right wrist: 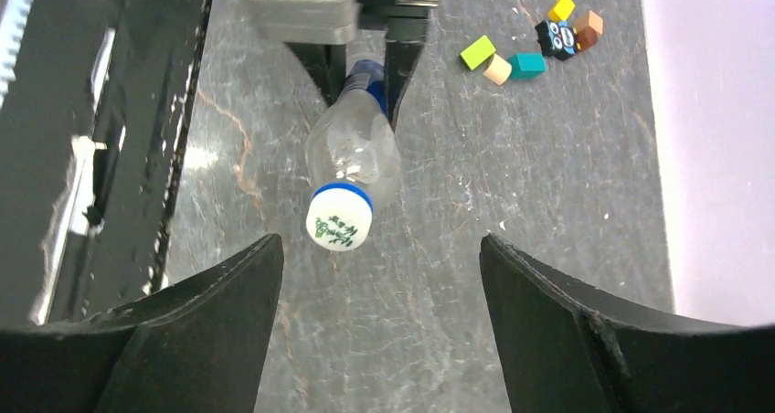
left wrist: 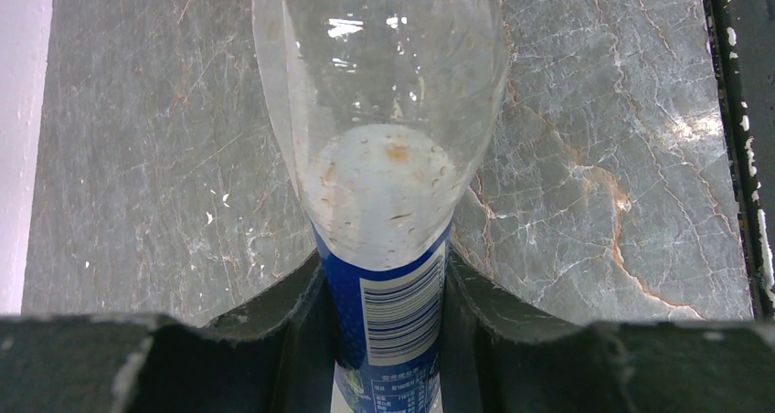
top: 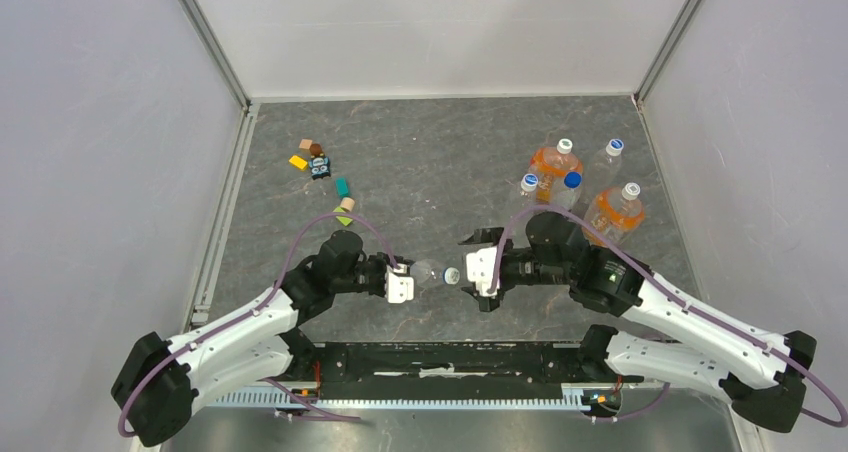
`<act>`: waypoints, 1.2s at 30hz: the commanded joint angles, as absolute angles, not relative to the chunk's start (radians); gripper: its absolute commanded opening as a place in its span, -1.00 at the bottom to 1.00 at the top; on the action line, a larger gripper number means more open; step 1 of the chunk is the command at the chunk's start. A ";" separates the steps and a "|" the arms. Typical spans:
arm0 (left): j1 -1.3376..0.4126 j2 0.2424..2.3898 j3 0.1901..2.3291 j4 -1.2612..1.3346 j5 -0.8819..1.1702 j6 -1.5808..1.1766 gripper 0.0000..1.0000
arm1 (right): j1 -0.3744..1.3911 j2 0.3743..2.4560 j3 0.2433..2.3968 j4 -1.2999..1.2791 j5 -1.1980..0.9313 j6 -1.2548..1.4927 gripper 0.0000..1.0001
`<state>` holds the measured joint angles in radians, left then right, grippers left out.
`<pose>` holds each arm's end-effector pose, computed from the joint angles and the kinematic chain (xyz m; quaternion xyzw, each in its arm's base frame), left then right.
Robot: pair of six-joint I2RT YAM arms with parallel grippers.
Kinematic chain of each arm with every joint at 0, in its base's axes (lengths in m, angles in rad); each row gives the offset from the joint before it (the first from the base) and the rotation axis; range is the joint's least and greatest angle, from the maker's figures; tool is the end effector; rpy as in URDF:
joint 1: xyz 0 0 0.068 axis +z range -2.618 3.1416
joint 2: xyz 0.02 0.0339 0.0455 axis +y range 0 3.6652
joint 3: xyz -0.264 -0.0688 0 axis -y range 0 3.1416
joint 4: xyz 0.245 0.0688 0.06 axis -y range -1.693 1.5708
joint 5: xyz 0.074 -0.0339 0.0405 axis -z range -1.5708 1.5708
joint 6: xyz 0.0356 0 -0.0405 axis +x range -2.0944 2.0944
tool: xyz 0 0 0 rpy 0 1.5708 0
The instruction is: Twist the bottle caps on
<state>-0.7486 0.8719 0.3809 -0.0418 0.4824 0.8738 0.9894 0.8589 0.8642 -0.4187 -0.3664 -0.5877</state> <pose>0.1246 -0.1383 0.1994 0.6930 0.4947 -0.1769 0.4937 0.0939 0.1661 0.3316 -0.6541 0.5096 0.2567 0.4965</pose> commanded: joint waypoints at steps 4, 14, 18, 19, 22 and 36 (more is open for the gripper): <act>-0.756 0.880 0.423 0.006 0.520 0.887 -0.14 | 1.073 0.847 0.862 -0.493 -0.308 -0.878 0.62; -0.756 0.882 0.423 0.006 0.520 0.885 -0.14 | 1.152 0.895 0.824 -0.465 -0.183 -0.935 0.43; -0.756 0.880 0.423 0.006 0.520 0.885 -0.14 | 1.169 0.915 0.817 -0.452 -0.155 -0.938 0.31; -0.756 0.879 0.423 0.006 0.519 0.884 -0.14 | 1.174 0.918 0.815 -0.448 -0.150 -0.939 0.30; -0.757 0.878 0.423 0.006 0.521 0.885 -0.14 | 1.188 0.931 0.810 -0.444 -0.128 -0.948 0.22; -0.758 0.874 0.425 -0.020 0.519 0.884 -0.14 | 1.218 0.961 0.796 -0.384 -0.069 -0.936 -0.17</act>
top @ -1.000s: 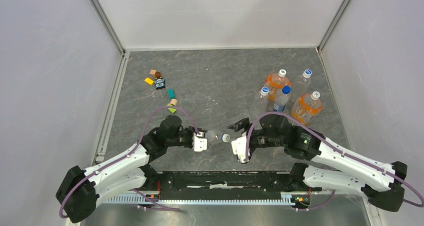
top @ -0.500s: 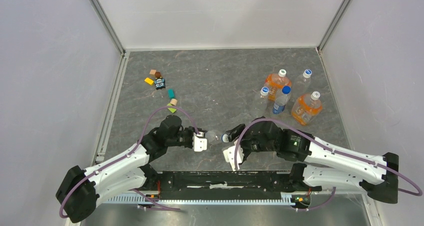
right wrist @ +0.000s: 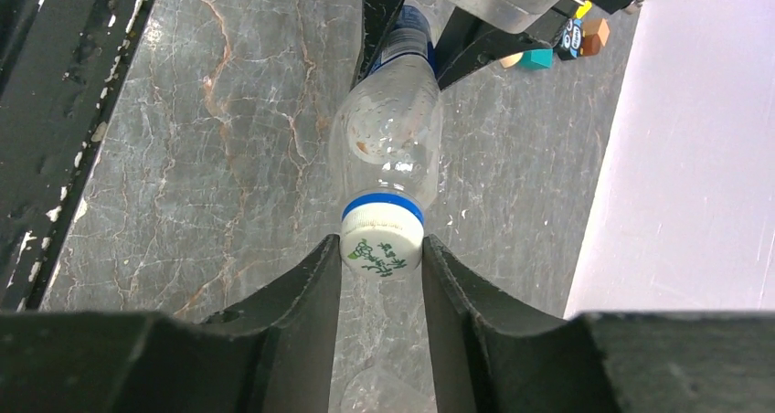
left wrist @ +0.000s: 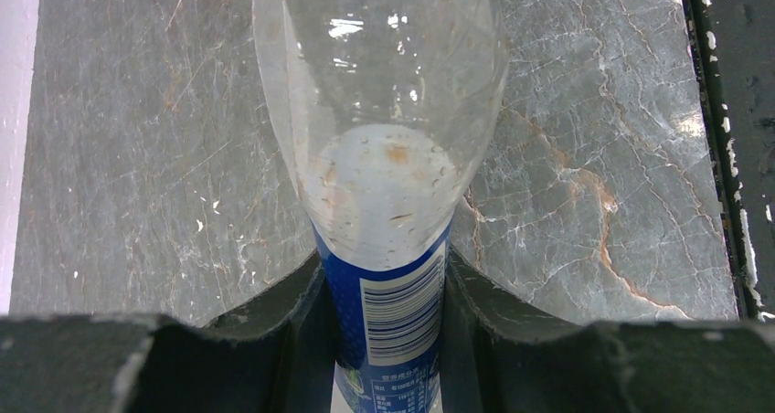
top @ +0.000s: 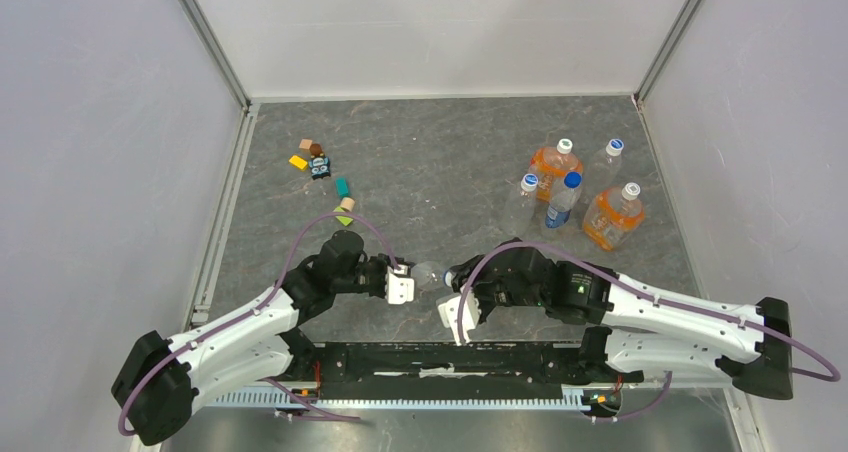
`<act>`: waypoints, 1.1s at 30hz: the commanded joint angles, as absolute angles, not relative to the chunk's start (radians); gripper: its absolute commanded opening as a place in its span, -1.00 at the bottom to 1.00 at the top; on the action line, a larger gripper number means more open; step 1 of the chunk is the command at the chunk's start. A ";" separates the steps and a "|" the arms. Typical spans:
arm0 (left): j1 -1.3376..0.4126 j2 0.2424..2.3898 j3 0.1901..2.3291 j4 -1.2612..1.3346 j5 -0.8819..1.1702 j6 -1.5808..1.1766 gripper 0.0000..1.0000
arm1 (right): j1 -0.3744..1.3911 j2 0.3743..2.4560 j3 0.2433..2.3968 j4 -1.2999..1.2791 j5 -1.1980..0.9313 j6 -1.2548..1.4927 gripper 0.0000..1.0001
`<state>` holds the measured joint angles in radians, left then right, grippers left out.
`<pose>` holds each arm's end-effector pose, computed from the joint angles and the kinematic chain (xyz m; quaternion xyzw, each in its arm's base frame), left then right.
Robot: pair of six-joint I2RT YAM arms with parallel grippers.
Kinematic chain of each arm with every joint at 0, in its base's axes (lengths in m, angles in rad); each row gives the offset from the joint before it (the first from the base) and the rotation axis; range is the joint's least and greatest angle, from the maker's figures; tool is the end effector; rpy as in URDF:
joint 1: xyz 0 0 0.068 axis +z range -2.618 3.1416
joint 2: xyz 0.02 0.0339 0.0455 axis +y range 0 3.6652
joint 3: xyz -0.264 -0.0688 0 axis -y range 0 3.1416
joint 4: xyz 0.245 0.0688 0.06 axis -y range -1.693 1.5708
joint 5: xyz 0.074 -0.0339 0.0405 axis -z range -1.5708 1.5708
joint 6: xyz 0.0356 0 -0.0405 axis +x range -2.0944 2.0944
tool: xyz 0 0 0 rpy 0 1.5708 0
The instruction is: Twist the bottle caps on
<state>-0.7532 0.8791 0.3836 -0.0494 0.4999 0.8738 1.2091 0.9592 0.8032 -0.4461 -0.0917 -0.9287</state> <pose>0.1238 -0.1394 0.1986 0.6969 0.4917 -0.1865 0.4876 0.0713 0.1975 0.2889 -0.7853 0.4066 0.1052 0.4549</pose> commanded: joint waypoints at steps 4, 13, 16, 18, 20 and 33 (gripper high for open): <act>-0.758 0.872 0.425 -0.022 0.519 0.884 -0.14 | 1.224 0.967 0.799 -0.373 -0.072 -0.898 -0.32; -0.758 0.870 0.425 -0.022 0.517 0.886 -0.14 | 1.225 0.998 0.815 -0.342 -0.022 -0.638 -0.97; -0.757 0.871 0.425 -0.022 0.518 0.886 -0.14 | 1.226 1.016 0.828 -0.336 0.037 -0.499 -1.00; -0.758 0.871 0.425 -0.022 0.520 0.887 -0.14 | 1.225 1.026 0.835 -0.322 0.075 -0.403 -1.00; -0.758 0.871 0.425 -0.022 0.519 0.886 -0.14 | 1.223 1.038 0.850 -0.317 0.107 -0.289 -1.00; -0.759 0.864 0.428 -0.022 0.525 0.887 -0.14 | 1.043 1.025 0.803 -0.206 -0.006 0.501 -1.00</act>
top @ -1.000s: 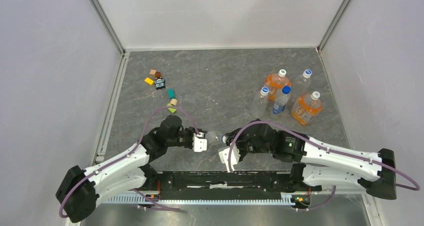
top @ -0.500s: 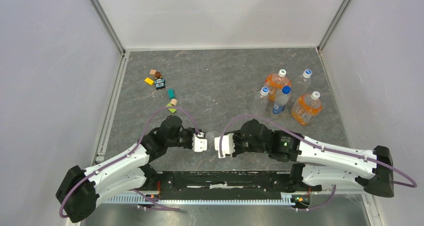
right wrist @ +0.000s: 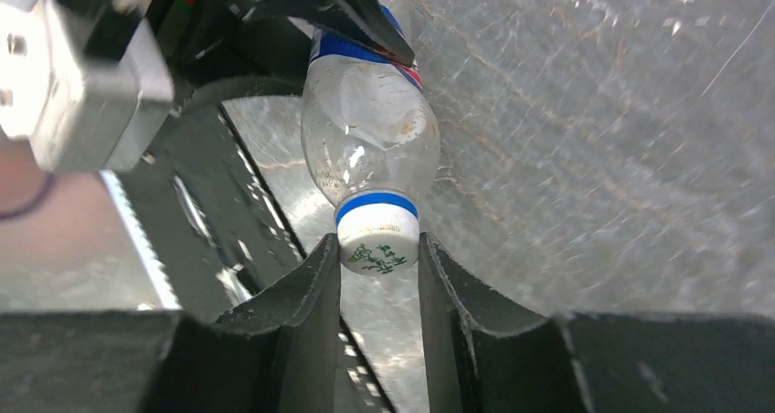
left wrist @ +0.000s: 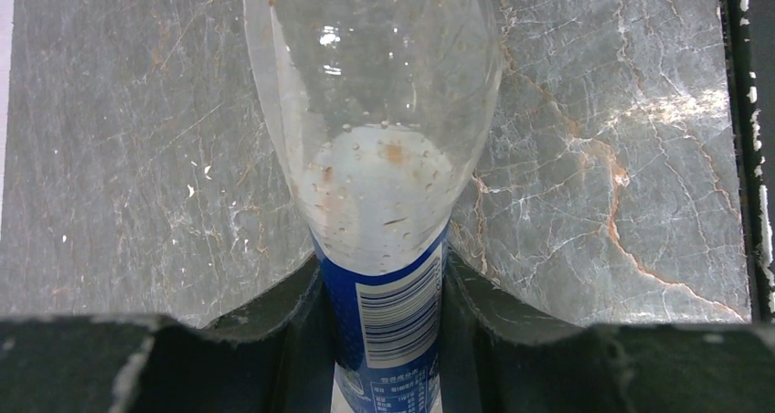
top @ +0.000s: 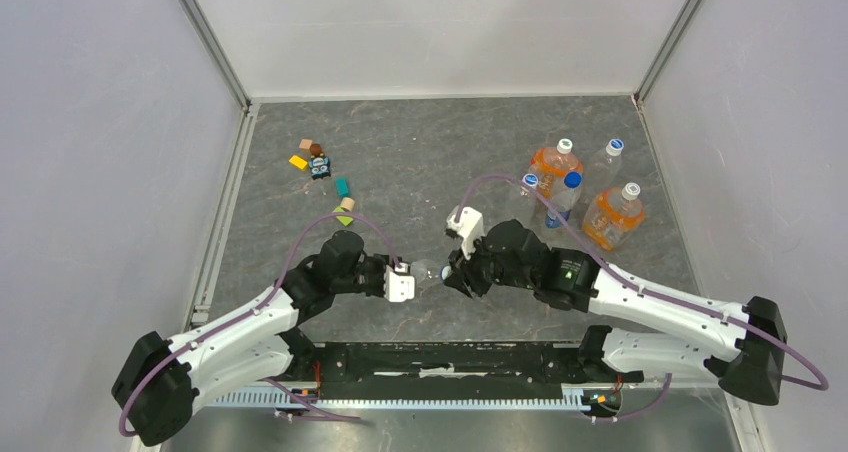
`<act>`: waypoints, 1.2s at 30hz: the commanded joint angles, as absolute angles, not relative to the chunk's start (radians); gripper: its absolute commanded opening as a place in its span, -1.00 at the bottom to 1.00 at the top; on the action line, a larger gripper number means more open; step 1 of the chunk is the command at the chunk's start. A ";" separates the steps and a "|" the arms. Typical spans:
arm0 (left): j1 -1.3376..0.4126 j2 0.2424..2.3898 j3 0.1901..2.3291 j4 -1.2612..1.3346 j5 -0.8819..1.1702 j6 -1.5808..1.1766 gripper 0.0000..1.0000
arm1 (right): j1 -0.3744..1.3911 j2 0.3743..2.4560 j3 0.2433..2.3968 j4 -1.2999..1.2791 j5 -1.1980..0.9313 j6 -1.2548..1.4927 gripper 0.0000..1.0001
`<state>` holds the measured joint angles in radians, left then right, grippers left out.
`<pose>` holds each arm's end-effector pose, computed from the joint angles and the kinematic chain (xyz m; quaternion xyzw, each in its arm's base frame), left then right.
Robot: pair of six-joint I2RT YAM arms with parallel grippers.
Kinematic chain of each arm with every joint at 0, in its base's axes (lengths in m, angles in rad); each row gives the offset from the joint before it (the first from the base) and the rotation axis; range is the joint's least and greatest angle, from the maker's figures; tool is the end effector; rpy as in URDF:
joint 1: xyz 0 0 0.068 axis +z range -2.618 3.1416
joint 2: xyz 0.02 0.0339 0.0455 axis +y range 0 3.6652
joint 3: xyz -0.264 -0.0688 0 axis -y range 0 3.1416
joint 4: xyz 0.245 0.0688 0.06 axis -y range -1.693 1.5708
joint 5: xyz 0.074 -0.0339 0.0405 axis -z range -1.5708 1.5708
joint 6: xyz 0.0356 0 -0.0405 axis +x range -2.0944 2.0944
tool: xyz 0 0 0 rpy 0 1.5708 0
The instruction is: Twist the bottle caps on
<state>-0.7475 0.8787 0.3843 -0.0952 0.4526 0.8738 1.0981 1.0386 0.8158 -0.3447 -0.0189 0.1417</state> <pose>0.1242 -0.1363 0.1944 0.6958 0.5156 -0.1685 0.4707 0.1044 0.2057 0.2865 -0.4075 0.7763 0.2861 0.3866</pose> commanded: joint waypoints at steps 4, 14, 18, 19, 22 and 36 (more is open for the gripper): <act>-0.761 0.860 0.426 -0.022 0.523 0.887 -0.14 | 1.011 1.035 0.816 -0.245 0.046 0.758 -1.00; -0.762 0.858 0.428 -0.025 0.520 0.887 -0.14 | 1.011 0.939 0.748 -0.192 0.134 1.125 -0.96; -0.762 0.860 0.429 -0.029 0.520 0.888 -0.14 | 1.011 0.918 0.750 -0.130 0.109 0.947 -0.30; -0.762 0.860 0.428 -0.028 0.519 0.887 -0.14 | 1.011 0.910 0.752 -0.123 0.107 0.894 -0.15; -0.762 0.862 0.427 -0.029 0.519 0.887 -0.14 | 1.010 0.867 0.730 -0.060 0.098 0.741 0.20; -0.764 0.867 0.433 -0.040 0.516 0.886 -0.14 | 1.005 0.762 0.780 -0.149 -0.243 -0.319 0.96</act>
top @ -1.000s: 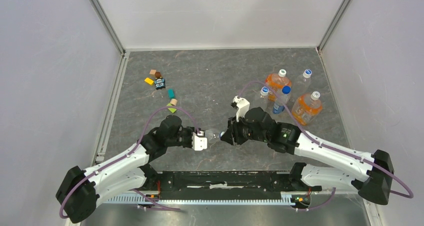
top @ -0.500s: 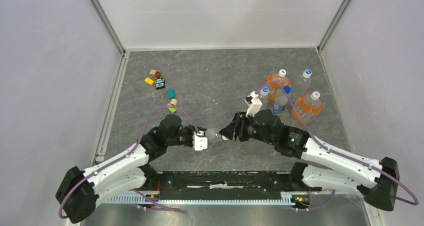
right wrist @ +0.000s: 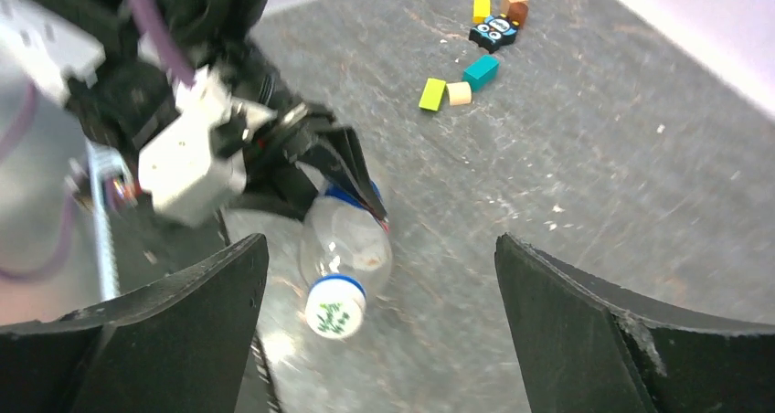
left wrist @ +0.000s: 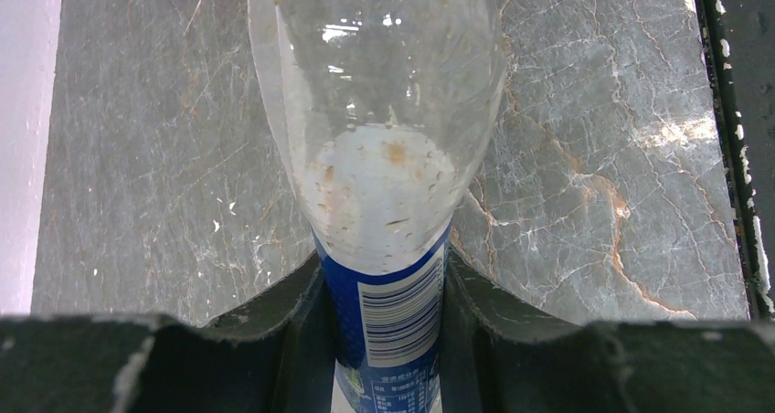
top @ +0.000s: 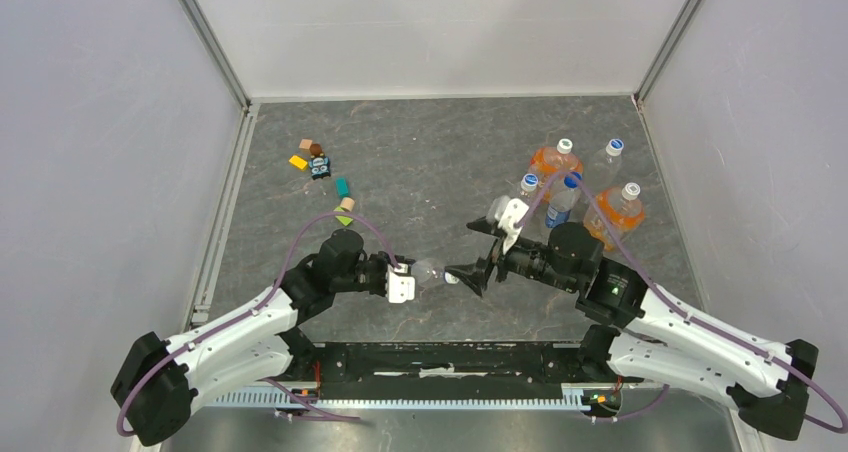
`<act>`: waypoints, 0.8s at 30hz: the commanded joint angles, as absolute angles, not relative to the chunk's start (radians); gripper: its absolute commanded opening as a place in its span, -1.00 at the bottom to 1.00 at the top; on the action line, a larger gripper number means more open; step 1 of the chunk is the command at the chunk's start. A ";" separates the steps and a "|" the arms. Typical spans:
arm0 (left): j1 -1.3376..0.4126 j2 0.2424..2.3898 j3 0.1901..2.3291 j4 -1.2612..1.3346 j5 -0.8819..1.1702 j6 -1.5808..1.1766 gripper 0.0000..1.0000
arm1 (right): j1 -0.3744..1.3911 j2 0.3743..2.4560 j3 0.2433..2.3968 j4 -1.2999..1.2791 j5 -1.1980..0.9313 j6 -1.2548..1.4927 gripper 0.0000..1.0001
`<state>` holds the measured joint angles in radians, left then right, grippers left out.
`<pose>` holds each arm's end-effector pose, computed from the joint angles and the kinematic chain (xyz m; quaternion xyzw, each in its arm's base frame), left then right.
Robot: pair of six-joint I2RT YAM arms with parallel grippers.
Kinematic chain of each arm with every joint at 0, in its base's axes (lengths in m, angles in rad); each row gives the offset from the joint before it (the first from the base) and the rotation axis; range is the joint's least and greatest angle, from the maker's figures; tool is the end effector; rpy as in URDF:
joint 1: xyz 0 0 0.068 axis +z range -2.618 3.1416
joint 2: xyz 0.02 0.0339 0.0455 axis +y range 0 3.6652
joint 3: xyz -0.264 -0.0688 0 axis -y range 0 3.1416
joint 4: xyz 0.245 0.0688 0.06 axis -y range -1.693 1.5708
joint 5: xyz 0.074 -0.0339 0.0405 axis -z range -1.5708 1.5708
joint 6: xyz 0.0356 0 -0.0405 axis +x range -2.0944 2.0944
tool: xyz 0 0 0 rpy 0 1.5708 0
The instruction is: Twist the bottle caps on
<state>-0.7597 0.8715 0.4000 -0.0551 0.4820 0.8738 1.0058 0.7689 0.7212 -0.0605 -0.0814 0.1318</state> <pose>0.1241 -0.1406 0.2047 0.6950 0.4895 -0.1789 0.4953 0.0975 0.1592 0.3335 -0.3394 0.6623 0.3849 0.5459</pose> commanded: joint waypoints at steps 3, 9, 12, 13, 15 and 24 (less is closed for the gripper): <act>-0.764 0.868 0.432 -0.042 0.512 0.886 -0.14 | 1.006 0.750 0.788 -0.226 -0.269 -0.522 0.95; -0.764 0.878 0.432 -0.043 0.512 0.887 -0.14 | 1.008 0.810 0.841 -0.432 -0.344 -0.801 0.79; -0.764 0.882 0.433 -0.043 0.512 0.888 -0.14 | 1.032 0.842 0.850 -0.463 -0.341 -0.844 0.70; -0.764 0.882 0.432 -0.043 0.511 0.888 -0.14 | 1.047 0.849 0.848 -0.458 -0.330 -0.850 0.69; -0.764 0.882 0.433 -0.043 0.509 0.888 -0.14 | 1.073 0.855 0.839 -0.445 -0.297 -0.862 0.68; -0.764 0.885 0.434 -0.044 0.514 0.887 -0.14 | 1.162 0.911 0.853 -0.436 -0.178 -0.885 0.41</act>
